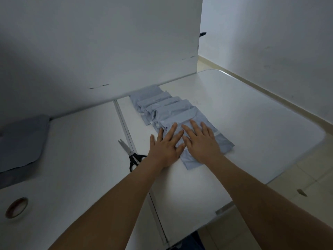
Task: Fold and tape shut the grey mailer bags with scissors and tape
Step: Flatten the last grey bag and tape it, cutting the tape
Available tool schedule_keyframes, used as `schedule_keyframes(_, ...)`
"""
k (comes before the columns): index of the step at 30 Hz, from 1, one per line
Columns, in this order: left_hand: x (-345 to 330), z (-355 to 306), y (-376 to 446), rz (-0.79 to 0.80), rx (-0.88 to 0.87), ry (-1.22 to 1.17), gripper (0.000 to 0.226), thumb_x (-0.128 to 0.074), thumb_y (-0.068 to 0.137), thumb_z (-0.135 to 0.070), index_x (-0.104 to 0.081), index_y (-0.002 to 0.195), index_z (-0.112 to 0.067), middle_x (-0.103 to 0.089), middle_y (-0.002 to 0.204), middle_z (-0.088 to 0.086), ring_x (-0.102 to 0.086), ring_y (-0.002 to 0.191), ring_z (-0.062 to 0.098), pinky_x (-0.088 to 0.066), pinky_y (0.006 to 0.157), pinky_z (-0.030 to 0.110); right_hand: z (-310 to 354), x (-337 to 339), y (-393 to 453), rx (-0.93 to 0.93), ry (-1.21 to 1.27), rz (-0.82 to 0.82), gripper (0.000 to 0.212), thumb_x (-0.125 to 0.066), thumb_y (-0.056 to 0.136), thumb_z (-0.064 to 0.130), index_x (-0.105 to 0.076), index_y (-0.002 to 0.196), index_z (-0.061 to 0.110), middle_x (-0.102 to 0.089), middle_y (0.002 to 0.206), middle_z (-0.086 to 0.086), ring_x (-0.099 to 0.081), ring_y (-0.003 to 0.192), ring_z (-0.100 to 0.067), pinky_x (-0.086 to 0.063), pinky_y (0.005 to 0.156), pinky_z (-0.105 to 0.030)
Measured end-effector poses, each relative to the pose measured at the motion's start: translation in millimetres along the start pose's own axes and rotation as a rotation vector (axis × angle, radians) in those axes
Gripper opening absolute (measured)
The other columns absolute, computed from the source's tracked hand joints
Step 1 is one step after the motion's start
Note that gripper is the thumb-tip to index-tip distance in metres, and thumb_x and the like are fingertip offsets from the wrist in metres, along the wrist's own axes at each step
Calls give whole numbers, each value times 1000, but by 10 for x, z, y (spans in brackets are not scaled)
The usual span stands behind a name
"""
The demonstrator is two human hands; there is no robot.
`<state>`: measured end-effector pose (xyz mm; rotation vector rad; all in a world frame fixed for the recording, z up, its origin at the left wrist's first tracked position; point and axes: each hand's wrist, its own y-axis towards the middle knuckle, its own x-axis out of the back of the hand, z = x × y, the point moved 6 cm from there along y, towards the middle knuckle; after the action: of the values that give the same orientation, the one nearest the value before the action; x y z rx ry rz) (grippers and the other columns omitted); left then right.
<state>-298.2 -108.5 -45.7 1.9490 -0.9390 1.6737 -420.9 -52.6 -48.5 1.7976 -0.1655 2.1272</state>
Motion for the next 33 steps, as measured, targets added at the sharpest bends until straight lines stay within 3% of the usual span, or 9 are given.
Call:
schedule_keyframes(4, 29, -28, -12, -53, -24, -7, 59, -20, 98, -60, 2, 150, -46, 16, 159, -17, 7, 147, 32, -4, 114, 60, 3, -3, -1, 9, -16, 43, 79, 8, 82, 60, -16, 153, 33, -7, 162, 1, -6, 148, -32, -7, 119, -46)
schedule_keyframes(6, 76, -31, -53, -103, -51, -10, 57, -21, 98, -58, -2, 151, -45, 12, 159, -17, 2, 147, 32, -6, 114, 59, 12, 43, 1, -11, -7, 30, 74, -2, 87, 61, -22, 151, 32, -14, 161, -1, -10, 146, -35, -9, 117, -49)
schedule_keyframes(10, 216, 57, -208, -163, -78, -55, 56, -23, 100, -53, -9, 152, -37, 8, 160, -15, 0, 148, 25, -3, 115, 56, 209, 322, -28, -34, 120, -215, 47, -43, 98, 42, -49, 136, 16, -45, 142, -11, -39, 131, -34, -30, 108, -45)
schedule_keyframes(13, 375, 265, -390, -246, -64, -38, 55, -29, 101, -47, -17, 153, -31, 1, 162, -8, -7, 148, 22, -6, 115, 54, 646, 483, -70, 64, 191, -339, 37, -56, 93, 30, -57, 125, 12, -54, 129, -12, -50, 119, -31, -39, 99, -42)
schedule_keyframes(17, 536, 781, -829, -331, 29, -48, 49, -44, 99, -33, -36, 146, -23, -12, 161, -3, -20, 145, 19, -15, 116, 52, 1377, 474, -122, 212, 231, -280, 37, -57, 91, 24, -55, 127, 16, -49, 135, -6, -44, 124, -26, -35, 103, -41)
schedule_keyframes(25, 678, 1986, -1841, -379, 318, -89, 49, -50, 95, -17, -43, 144, -20, -23, 158, 1, -37, 137, 22, -27, 113, 44, 2695, 230, -276, 496, 314, -108, 38, -59, 90, 18, -52, 128, 18, -43, 136, -2, -47, 116, -27, -39, 95, -39)
schedule_keyframes(30, 889, 2705, -2248, -466, 450, -179, 47, -49, 96, -14, -43, 143, -18, -27, 157, 0, -35, 138, 22, -30, 113, 36, 3191, 119, -268, 543, 358, -60, 36, -59, 91, 14, -53, 126, 16, -44, 135, -3, -49, 113, -29, -38, 90, -36)
schedule_keyframes(33, 945, 3271, -2448, -466, 615, -230, 48, -49, 98, -23, -39, 144, -15, -25, 158, 4, -32, 140, 23, -28, 112, 34, 3372, 38, -225, 557, 383, -12, 35, -58, 92, 14, -54, 126, 16, -43, 137, -3, -49, 114, -27, -36, 91, -33)
